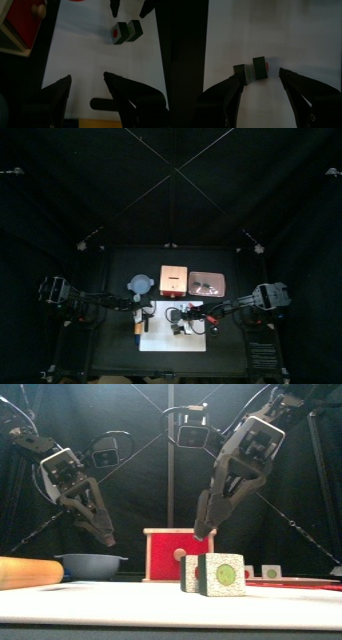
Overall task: Place sushi on board then cut the sushi with the knife then place the pieces on the plate
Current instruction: Place the 4 sushi pieces on the plate
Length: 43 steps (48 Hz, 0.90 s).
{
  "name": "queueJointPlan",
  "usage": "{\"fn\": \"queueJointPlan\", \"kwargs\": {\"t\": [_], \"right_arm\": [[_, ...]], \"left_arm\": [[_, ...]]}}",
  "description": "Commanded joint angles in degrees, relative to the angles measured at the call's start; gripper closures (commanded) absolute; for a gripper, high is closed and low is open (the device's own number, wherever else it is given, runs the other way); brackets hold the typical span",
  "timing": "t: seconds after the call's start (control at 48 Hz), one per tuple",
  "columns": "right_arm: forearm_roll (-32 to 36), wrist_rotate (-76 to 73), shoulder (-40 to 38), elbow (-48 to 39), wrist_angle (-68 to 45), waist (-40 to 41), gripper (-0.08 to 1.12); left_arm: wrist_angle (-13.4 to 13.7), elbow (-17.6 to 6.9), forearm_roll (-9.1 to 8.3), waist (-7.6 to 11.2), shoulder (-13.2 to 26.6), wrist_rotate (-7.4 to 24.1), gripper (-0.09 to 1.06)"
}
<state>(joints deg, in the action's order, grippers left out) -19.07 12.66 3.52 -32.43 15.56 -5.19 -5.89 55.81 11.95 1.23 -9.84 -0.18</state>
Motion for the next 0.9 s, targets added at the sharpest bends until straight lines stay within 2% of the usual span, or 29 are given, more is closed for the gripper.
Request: {"fn": "queueJointPlan", "kwargs": {"t": [0.021,0.688,0.896], "right_arm": [[0.2,0.1,0.4,2.5,0.6,-0.4,0.15],[0.0,0.0,5.3,4.9,2.8,0.1,0.15],[0.0,0.0,5.7,5.1,2.8,0.1,0.22]], "left_arm": [[-0.4,-0.7,0.09,0.09,-0.5,0.1,0.07],[-0.3,-0.5,0.0,0.09,-0.4,0.1,0.07],[-0.3,-0.4,0.0,0.09,-0.4,0.1,0.07]]}}
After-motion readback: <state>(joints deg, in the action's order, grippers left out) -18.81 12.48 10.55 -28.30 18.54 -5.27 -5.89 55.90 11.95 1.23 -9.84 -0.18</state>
